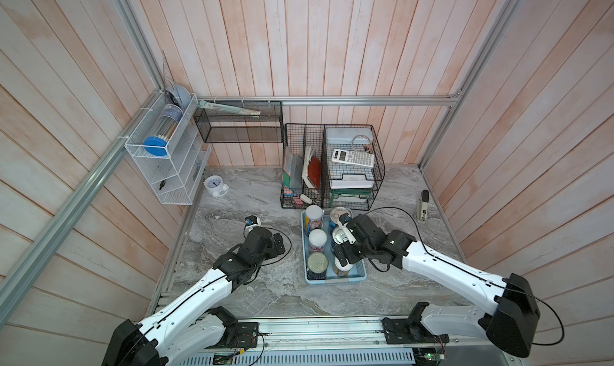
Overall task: Put the canned food in the basket
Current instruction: Place the canned food in the basket.
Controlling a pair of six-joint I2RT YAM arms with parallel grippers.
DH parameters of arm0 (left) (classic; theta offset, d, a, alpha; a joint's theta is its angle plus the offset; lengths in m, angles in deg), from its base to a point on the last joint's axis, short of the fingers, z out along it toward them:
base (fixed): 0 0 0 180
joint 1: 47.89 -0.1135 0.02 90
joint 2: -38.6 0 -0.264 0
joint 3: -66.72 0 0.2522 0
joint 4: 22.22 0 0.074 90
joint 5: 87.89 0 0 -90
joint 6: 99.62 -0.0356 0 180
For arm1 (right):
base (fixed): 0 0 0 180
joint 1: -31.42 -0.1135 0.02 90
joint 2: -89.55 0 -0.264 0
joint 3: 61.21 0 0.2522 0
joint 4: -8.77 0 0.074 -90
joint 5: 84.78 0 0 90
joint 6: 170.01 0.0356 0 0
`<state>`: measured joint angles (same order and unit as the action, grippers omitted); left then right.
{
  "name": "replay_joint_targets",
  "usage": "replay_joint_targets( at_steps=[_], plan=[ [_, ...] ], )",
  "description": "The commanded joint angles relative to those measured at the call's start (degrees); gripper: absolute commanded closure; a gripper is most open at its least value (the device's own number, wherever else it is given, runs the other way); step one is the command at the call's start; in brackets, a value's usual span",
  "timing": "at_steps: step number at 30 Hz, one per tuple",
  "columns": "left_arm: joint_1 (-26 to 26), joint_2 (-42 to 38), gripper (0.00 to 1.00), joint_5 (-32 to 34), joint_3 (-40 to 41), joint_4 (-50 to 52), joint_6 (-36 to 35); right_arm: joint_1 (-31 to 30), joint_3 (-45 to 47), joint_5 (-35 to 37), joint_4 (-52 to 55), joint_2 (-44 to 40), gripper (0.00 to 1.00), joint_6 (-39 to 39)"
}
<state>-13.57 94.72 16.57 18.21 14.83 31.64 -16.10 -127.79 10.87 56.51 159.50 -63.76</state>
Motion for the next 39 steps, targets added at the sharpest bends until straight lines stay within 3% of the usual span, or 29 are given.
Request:
replay_joint_targets(
  at_steps=[1, 8, 13, 23, 28, 36, 39],
  plan=[
    [0.3, -0.5, 0.0, 0.9, 0.2, -0.9, 0.0, 0.2, 1.2, -0.7, -2.9, -2.9, 0.02, -0.1],
    [0.3, -0.4, 0.0, 0.7, 0.5, -1.1, -0.2, -0.3, 3.2, -2.6, -3.1, -1.6, 0.02, 1.6],
    [0.3, -0.3, 0.0, 0.7, 0.5, -1.2, -0.1, -4.0, 2.4, 4.3, -1.1, 0.9, 0.02, 3.3],
    [0.2, -0.5, 0.0, 0.5, 1.3, -1.7, -0.2, -7.4, 2.1, 6.0, 4.7, 6.9, 0.02, 6.2],
    [0.2, 0.0, 0.0, 0.4, 0.9, -1.6, -0.6, -9.6, -0.3, 10.0, 7.3, 10.0, 0.02, 7.4],
    [0.0, 0.1, 0.0, 0.8, 0.8, -1.6, -0.8, -9.6, -3.2, 12.9, 7.3, 1.2, 0.02, 7.8],
    [-1.5, 0.2, 0.0, 1.0, 0.4, -1.8, -0.9, -9.3, -1.8, 20.9, 5.4, -4.2, 0.02, 9.4]
  ],
)
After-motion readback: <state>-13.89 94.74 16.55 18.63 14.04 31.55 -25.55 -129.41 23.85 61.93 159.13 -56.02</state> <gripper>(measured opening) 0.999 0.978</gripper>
